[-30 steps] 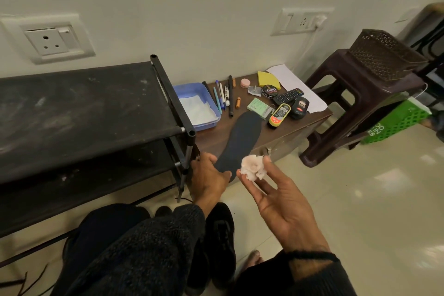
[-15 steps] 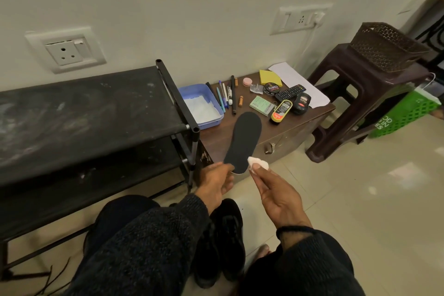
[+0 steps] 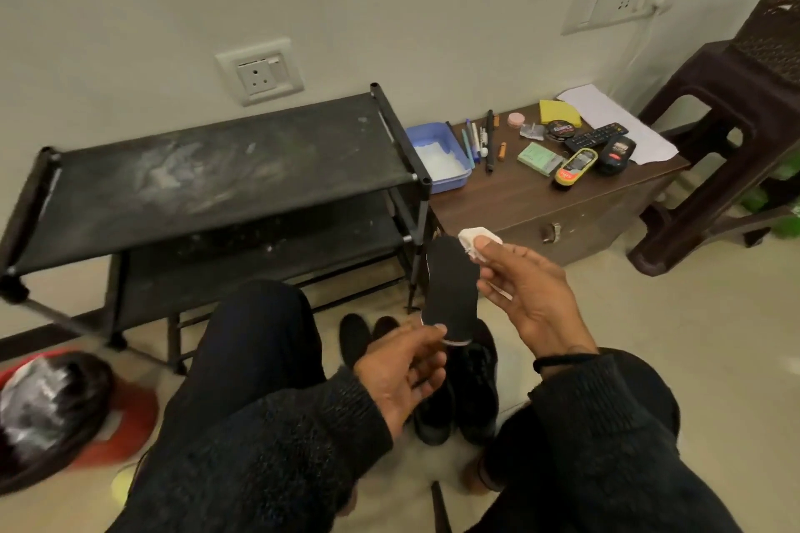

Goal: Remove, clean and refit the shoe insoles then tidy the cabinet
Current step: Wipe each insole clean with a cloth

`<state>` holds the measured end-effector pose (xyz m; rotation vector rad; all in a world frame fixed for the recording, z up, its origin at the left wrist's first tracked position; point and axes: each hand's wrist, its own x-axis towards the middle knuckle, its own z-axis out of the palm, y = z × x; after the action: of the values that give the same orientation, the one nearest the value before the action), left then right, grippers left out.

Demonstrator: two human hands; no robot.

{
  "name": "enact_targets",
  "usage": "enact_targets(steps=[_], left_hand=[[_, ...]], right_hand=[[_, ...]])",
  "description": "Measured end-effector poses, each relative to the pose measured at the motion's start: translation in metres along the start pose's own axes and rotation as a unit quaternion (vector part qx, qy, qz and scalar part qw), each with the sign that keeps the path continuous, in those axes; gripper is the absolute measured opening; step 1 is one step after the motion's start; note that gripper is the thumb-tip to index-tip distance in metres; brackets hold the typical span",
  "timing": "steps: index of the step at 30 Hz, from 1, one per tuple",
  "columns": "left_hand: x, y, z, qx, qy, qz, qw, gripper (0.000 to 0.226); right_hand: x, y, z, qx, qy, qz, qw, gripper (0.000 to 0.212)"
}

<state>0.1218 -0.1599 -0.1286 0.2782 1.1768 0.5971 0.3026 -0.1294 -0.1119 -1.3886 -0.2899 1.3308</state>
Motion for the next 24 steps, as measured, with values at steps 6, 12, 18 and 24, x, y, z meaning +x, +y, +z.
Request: enact_targets(steps=[6, 12, 18, 24], left_hand=[[-0.026, -0.054, -0.05, -0.065, 0.077, -0.042, 0.994, 0.032], [0.009, -0.087, -0.11, -0.098, 0.16, -0.078, 0.979, 0.044], [0.073, -0.084, -0.17, -0.104, 0.22, -0.1, 0.965, 0.026], [0.155, -0.105, -0.204, -0.138, 0.261, -0.088, 0.951, 0.043]], right_hand=[[-0.002, 0.014, 0.015, -0.006, -0.043, 0.065, 0.997, 0.038], [0.012, 0.039, 0.04, -0.074, -0.067, 0.097, 0.99, 0.028], [0.043, 0.09, 0.071, -0.094, -0.072, 0.141, 0.983, 0.036], [0.065, 0.117, 0.07, -0.117, -0.034, 0.161, 0.979, 0.03]])
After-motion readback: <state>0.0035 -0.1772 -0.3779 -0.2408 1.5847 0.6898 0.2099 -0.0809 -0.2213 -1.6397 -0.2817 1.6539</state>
